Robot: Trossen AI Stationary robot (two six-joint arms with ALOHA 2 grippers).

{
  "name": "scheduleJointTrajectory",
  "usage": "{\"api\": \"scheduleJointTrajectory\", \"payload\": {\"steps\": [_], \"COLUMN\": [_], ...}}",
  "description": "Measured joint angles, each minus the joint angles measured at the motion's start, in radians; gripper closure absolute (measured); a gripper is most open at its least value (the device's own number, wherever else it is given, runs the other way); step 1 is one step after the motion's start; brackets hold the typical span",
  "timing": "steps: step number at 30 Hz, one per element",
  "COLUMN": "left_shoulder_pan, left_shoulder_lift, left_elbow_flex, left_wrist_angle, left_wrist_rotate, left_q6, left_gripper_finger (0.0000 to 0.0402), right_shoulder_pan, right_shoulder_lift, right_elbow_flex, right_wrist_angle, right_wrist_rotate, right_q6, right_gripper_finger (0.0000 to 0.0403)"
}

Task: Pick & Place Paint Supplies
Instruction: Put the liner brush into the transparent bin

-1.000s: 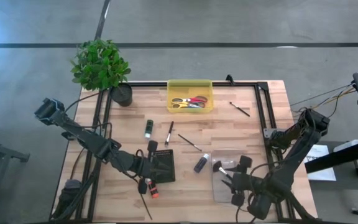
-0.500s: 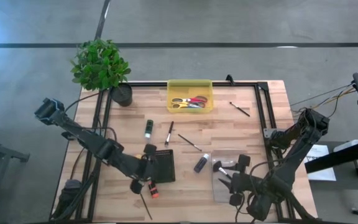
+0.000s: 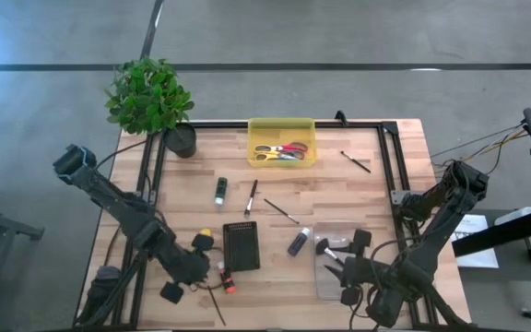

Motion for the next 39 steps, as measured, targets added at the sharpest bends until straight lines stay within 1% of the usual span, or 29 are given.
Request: {"api": "scheduleJointTrajectory", "payload": {"steps": [4,8,14,18,25,28,32,35,39], "left_shoulder_pan": [-0.070,-0.117,-0.129,-0.132,-0.134,-0.136,-0.136,-0.136,-0.136], "left_shoulder_lift": [0.000,0.001,0.001,0.001,0.010,0.049,0.119,0.168,0.204], "left_elbow_flex": [-0.047,-0.132,-0.264,-0.321,-0.375,-0.377,-0.377,-0.376,-0.372], "left_wrist_angle": [0.030,0.078,0.232,0.257,0.367,0.375,0.443,0.456,0.478], "left_wrist_rotate": [-0.044,-0.095,-0.173,-0.193,-0.220,-0.216,-0.193,-0.191,-0.197], "left_q6": [-0.025,-0.066,-0.054,-0.047,-0.041,-0.041,-0.040,-0.033,-0.033], "left_gripper_finger": [0.0341,0.0341,0.0341,0.0341,0.0341,0.0341,0.0341,0.0341,0.0341], "right_shoulder_pan": [0.000,0.000,0.000,0.000,0.000,0.000,0.000,0.000,0.000], "right_shoulder_lift": [0.001,0.001,0.001,0.001,0.001,0.001,0.001,0.001,0.000], "right_elbow_flex": [0.000,0.000,0.000,0.000,0.000,0.000,-0.001,-0.001,-0.001], "right_wrist_angle": [0.002,0.002,0.002,0.002,0.002,0.002,0.002,0.001,0.000], "right_wrist_rotate": [-0.005,-0.007,-0.008,-0.012,-0.025,-0.026,-0.026,-0.026,-0.026], "right_q6": [0.000,-0.004,-0.010,-0.008,-0.008,-0.007,-0.010,-0.014,-0.017], "right_gripper_finger": [0.0184,0.0184,0.0184,0.0184,0.0184,0.0184,0.0184,0.0184,0.0184]}}
